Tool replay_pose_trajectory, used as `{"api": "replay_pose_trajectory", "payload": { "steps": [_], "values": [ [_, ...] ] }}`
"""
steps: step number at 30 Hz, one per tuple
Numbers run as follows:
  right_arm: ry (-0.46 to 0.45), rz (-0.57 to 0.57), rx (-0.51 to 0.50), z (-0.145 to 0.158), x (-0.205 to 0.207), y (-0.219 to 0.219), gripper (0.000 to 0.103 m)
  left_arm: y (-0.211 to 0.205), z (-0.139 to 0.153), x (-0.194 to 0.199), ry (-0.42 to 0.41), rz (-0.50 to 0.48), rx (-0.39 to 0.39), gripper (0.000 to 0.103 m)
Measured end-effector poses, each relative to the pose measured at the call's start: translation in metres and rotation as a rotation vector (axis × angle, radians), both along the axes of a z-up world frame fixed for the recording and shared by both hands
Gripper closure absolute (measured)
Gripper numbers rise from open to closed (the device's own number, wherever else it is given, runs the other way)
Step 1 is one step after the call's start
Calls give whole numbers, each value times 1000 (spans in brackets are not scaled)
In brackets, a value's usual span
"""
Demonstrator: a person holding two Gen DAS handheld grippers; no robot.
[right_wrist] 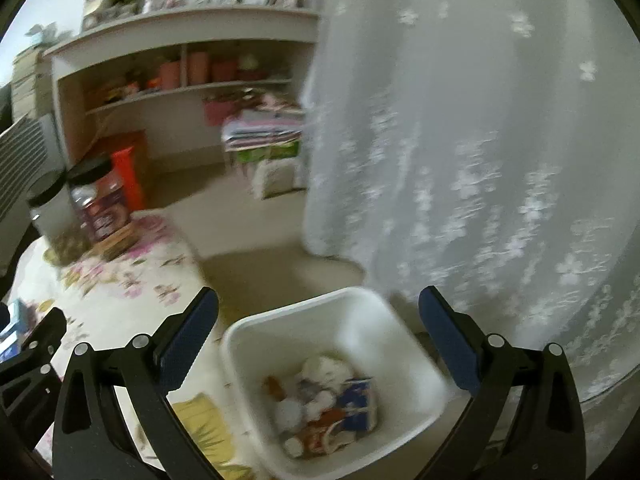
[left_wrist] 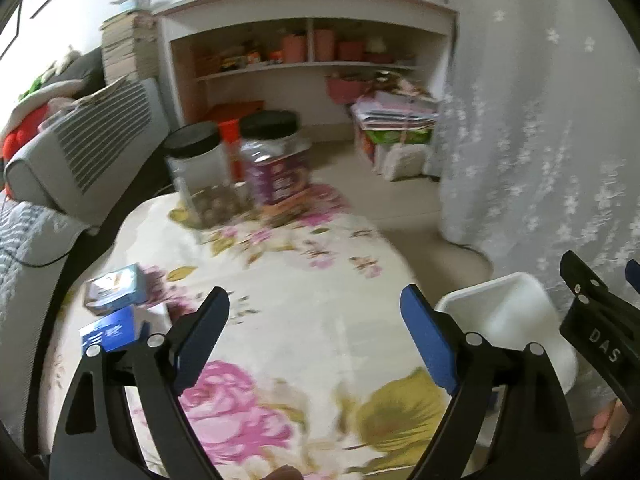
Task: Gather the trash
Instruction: 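Move both grippers back from the bin toward the blue box and milk carton, then grasp the blue box with the left gripper while the right grasps the milk carton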
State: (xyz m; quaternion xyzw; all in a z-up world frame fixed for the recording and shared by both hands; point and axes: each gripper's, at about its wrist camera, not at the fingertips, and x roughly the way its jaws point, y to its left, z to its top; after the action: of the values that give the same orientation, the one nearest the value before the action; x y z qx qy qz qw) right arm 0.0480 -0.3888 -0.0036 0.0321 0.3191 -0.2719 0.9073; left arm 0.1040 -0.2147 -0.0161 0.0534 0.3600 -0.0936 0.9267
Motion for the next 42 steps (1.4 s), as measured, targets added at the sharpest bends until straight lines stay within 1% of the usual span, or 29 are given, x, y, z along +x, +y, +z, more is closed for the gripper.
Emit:
{"api": "replay_pose_trajectory", "payload": {
  "steps": [6,8,10,14,16,19,21,22,24,26,28,29,32,33,34,35,36,37,39,41,42],
  "values": [
    [61,116,33,-17,23,48,7,48,-18,11,32,71,58,17],
    [81,143,40,-22,28,62,7,66,-26,16,45,81,99,17],
    [103,177,47,-26,34,77,7,85,-36,24,60,87,164,17],
    [136,225,61,-34,43,98,7,122,-53,41,96,93,239,17],
    [153,243,67,-38,49,107,7,138,-65,54,142,71,296,17],
    [173,260,67,-43,57,121,7,152,-81,68,185,32,386,17],
    [184,270,78,-45,62,128,7,162,-96,78,221,-12,446,17],
    [188,273,87,-47,64,129,7,165,-101,82,238,-30,460,17],
    [200,277,122,-50,70,134,7,172,-118,92,308,-80,493,17],
    [213,279,149,-54,74,136,7,179,-129,99,335,-90,507,17],
    [226,276,169,-58,78,141,7,186,-136,103,341,-84,507,17],
    [232,278,173,-60,81,144,7,189,-137,103,340,-85,495,17],
    [252,288,170,-65,87,155,7,200,-135,99,336,-93,426,30],
    [256,293,164,-66,88,159,7,202,-134,98,333,-91,420,36],
    [258,300,156,-66,91,164,7,205,-133,95,331,-89,406,38],
    [257,306,146,-66,93,169,7,207,-132,93,332,-87,396,45],
    [252,316,132,-66,95,175,7,208,-130,89,331,-84,385,49],
    [247,324,123,-67,96,178,7,213,-126,84,337,-77,362,52],
    [236,354,102,-67,100,187,7,219,-117,75,360,-46,321,60],
    [222,409,90,-68,106,199,7,240,-108,62,402,9,236,63],
    [209,446,80,-69,109,208,7,250,-105,57,421,36,202,67]
  ]
}}
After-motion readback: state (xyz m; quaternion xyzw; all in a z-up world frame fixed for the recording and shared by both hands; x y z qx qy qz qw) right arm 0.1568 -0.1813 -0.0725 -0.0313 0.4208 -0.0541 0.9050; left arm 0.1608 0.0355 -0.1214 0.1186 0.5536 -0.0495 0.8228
